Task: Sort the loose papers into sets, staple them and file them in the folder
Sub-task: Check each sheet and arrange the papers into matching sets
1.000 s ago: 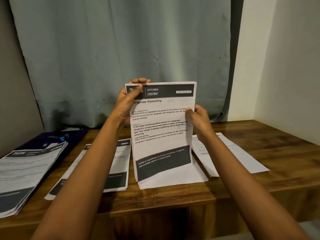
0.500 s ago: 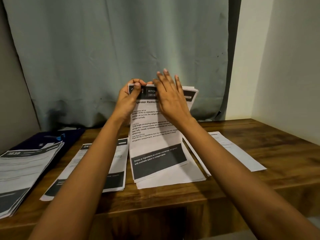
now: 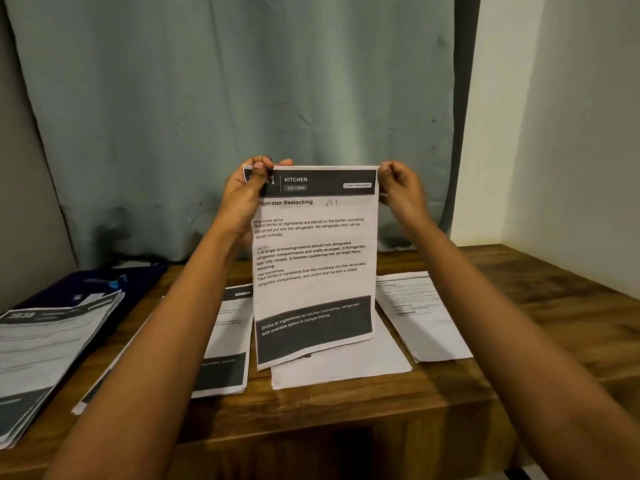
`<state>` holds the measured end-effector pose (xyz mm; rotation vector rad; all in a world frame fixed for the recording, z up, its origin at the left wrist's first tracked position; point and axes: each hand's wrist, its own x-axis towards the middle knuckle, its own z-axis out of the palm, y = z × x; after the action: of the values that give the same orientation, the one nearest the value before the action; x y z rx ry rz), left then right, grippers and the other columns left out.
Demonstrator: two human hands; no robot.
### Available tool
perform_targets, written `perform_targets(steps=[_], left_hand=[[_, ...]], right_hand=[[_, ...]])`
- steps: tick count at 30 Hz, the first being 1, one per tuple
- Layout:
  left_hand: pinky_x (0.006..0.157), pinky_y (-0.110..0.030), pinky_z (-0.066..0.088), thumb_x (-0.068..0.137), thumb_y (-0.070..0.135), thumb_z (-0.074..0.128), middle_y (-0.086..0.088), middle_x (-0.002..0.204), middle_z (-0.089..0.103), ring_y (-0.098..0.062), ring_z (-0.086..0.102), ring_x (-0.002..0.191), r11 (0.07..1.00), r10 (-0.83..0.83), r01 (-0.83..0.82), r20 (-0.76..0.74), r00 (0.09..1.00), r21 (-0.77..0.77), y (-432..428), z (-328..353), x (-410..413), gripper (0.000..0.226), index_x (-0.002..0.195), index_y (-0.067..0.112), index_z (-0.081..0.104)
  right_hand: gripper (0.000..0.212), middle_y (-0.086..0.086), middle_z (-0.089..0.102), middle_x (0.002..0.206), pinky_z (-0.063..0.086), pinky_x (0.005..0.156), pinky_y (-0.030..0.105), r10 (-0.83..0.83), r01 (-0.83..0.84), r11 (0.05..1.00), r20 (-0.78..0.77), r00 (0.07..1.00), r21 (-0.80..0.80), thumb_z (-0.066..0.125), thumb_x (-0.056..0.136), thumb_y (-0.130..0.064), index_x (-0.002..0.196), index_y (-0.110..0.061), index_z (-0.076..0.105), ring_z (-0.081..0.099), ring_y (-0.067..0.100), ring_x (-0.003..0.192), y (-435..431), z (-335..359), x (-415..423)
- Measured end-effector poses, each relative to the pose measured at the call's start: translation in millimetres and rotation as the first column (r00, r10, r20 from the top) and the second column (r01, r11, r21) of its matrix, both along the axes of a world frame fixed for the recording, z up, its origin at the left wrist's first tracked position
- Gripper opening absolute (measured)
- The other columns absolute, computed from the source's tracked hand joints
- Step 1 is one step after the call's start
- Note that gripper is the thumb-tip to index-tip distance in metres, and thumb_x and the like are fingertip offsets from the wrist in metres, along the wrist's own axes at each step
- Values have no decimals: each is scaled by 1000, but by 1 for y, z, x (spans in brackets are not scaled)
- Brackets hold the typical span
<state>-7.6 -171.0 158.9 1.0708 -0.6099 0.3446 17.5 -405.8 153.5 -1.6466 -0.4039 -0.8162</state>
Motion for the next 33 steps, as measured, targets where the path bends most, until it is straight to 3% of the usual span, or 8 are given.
perform_targets(steps=[2, 4, 7, 11, 16, 23, 28, 33], left_hand=[[77, -39, 59, 102, 20, 42, -6, 94, 74, -22, 70, 91, 998, 19, -23, -78, 997, -55, -2, 7, 1, 21, 82, 16, 51], [69, -39, 60, 101, 20, 44, -5, 88, 75, -21, 71, 85, 991, 44, -63, -162, 986, -119, -2, 15, 2, 22, 81, 16, 52], [58, -36, 59, 101, 15, 44, 2, 66, 71, -14, 70, 67, 972, 74, -124, -244, 967, -200, 0, 20, 7, 24, 78, 16, 50], [63, -40, 59, 101, 17, 45, 3, 56, 68, -12, 69, 58, 959, 80, -165, -341, 937, -230, 7, 14, 17, 21, 82, 16, 52], [60, -42, 60, 100, 19, 48, -5, 71, 69, -16, 69, 57, 958, 100, -201, -420, 902, -205, 7, -3, 27, 17, 84, 15, 55], [74, -48, 58, 99, 34, 47, -15, 102, 71, -29, 71, 86, 994, 105, -90, -471, 876, 55, -35, -46, 30, 32, 114, 7, 56], [73, -35, 55, 101, 10, 42, -11, 116, 66, -20, 67, 86, 945, 129, 31, -459, 879, 325, -93, -94, 27, 19, 105, 14, 61], [80, -37, 54, 98, -1, 42, -11, 122, 64, -25, 66, 94, 957, 101, 56, -509, 855, 284, -147, -116, 36, 29, 118, 9, 60]], right_hand=[[33, 20, 63, 107, 56, 74, 29, 161, -149, 982, -103, 982, 114, 37, 102, -31, 111, -5, 56, 63, 20, 88, 3, 0, -12], [41, 11, 63, 121, 54, 83, 29, 253, -238, 966, -201, 946, 98, 31, 102, -38, 123, -12, 53, 63, 22, 106, 0, -6, -23], [38, 2, 63, 125, 50, 96, 37, 376, -380, 924, -293, 879, 45, 29, 101, -43, 118, -25, 57, 60, 21, 116, -9, -27, -34], [24, -3, 69, 112, 55, 85, 26, 405, -452, 891, -368, 837, -48, 40, 101, -26, 113, -20, 60, 67, 15, 104, -20, -62, -45], [23, -2, 65, 120, 54, 88, 28, 326, -387, 921, -459, 826, -43, 44, 99, -22, 117, -20, 59, 64, 14, 108, -34, -105, -45], [18, 1, 67, 108, 49, 89, 34, 173, -171, 984, -538, 825, 53, 43, 101, -20, 105, -18, 60, 62, 19, 100, -62, -113, -43], [21, 0, 63, 90, 47, 71, 27, 22, -16, 1000, -652, 758, 16, 42, 102, -18, 87, -19, 57, 58, 15, 82, -97, -104, -46], [18, 13, 68, 98, 53, 71, 32, -78, 69, 997, -723, 686, -43, 49, 99, -19, 99, -6, 61, 65, 26, 88, -144, -100, -49]])
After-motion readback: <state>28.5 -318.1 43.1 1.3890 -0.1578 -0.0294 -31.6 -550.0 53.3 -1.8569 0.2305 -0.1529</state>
